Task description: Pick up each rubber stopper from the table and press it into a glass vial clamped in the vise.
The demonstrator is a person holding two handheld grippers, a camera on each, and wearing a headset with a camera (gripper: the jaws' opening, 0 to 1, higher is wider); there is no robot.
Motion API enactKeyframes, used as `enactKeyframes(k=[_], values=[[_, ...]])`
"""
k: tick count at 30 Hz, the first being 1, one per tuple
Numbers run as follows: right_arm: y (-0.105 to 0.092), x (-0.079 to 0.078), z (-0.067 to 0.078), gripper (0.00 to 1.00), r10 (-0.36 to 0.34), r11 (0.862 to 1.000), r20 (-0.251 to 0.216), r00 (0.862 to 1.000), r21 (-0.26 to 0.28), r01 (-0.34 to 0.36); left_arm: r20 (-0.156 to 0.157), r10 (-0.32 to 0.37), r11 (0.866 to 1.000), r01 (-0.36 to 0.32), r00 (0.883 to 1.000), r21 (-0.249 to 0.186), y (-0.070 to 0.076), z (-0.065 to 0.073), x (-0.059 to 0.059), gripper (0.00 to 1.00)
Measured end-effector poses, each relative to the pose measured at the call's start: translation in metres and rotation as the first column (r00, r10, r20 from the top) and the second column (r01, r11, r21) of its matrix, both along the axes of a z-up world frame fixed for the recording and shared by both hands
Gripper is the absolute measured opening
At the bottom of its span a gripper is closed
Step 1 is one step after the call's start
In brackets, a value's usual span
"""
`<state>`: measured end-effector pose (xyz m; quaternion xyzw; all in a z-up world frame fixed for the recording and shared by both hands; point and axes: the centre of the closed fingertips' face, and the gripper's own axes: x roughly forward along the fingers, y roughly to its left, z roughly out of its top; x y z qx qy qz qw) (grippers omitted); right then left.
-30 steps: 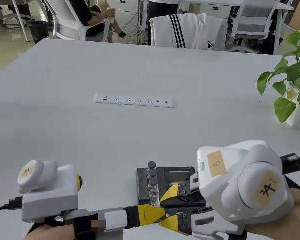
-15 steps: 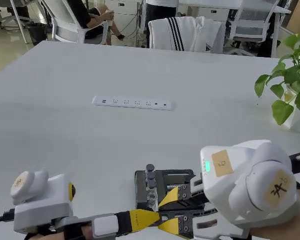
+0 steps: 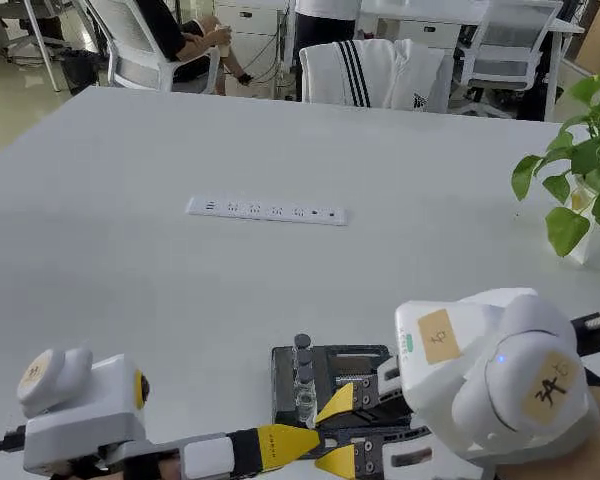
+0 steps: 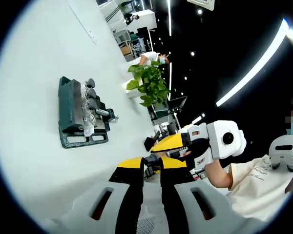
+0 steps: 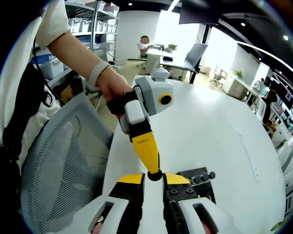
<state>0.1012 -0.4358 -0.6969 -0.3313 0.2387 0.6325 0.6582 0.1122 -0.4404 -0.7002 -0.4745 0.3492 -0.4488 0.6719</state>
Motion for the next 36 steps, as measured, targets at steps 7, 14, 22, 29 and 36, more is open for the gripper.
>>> enactKeyframes(k=[7,14,22,29,36], values=[[0.0004,0.0012,0.0010,0.08,0.000,1.000,0.003,1.000,0.000,0.000,-0.001,0.001,1.000,-0.001,1.000,-0.005,-0.0001,0.0009,-0.0008,0.09],[0.0020,0.0020,0.0034,0.07,0.004,1.000,0.017,1.000,0.001,-0.004,-0.003,0.010,1.000,-0.010,1.000,-0.016,0.0016,0.0020,0.0006,0.09],[0.0036,0.0038,0.0061,0.07,0.002,1.000,0.014,1.000,0.001,-0.002,0.004,0.016,0.999,-0.016,1.000,-0.029,0.0035,0.0043,0.0024,0.09],[0.0030,0.0018,0.0027,0.07,0.022,1.000,0.010,1.000,-0.021,-0.022,0.026,0.012,1.000,-0.011,1.000,-0.013,0.0023,0.0024,0.0000,0.09],[0.0033,0.0008,-0.0022,0.07,0.026,0.999,0.004,1.000,-0.032,-0.026,0.096,0.047,0.998,-0.051,0.994,0.048,0.0084,-0.0009,0.0054,0.33]])
